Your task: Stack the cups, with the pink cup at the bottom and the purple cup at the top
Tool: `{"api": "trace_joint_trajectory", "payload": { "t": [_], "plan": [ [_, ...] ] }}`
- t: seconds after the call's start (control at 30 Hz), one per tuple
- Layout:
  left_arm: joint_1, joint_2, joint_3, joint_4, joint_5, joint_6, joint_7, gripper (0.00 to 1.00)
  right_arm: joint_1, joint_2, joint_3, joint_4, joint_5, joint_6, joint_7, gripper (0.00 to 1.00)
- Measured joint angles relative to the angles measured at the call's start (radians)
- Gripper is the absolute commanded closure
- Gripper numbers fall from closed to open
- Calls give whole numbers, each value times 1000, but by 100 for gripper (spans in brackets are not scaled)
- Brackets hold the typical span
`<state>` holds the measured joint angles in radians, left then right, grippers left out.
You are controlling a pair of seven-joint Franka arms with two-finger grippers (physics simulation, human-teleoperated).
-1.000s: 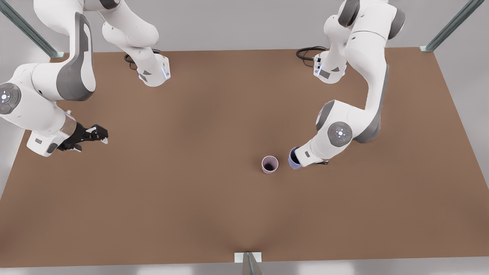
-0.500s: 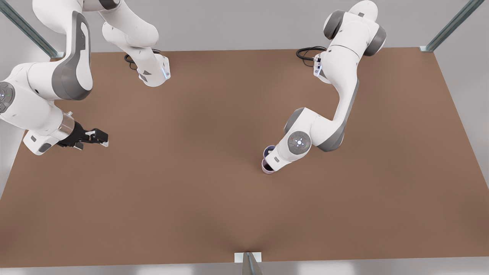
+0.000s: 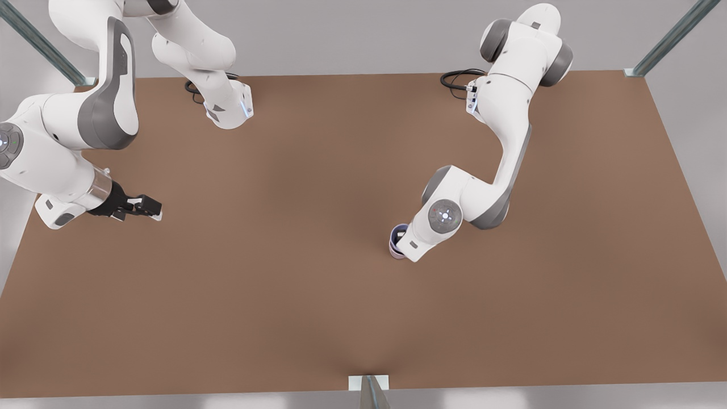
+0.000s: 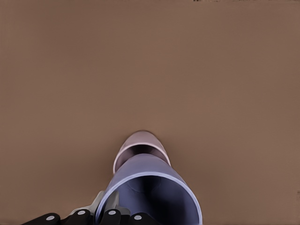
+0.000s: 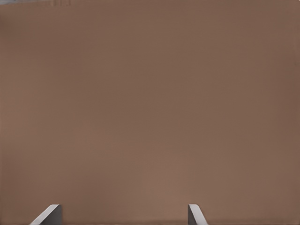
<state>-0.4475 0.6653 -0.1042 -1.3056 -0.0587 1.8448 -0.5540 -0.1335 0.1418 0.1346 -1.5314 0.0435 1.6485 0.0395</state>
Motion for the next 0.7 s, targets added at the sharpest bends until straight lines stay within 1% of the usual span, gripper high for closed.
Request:
{"api": "trace_joint_trajectory", "payload": {
  "t": [0.53,0.57,0.6,0.63,0.67,0.7],
  "plan": [
    [9,40,0,-14,1,37,-65,79,0,0,0,-2,2,-5,49,0],
    [9,42,0,-15,3,38,-67,75,0,0,0,-2,2,-5,51,0],
    [10,42,0,-18,2,39,-68,59,-1,0,0,-2,2,-5,53,0],
    [11,43,0,-21,1,41,-69,43,-1,0,0,-2,2,-5,55,0],
    [14,43,1,-23,-2,43,-68,5,-2,0,0,-2,2,-5,56,0],
    [16,43,1,-24,-8,47,-65,0,-2,0,0,-2,3,-5,57,0]
  ]
}}
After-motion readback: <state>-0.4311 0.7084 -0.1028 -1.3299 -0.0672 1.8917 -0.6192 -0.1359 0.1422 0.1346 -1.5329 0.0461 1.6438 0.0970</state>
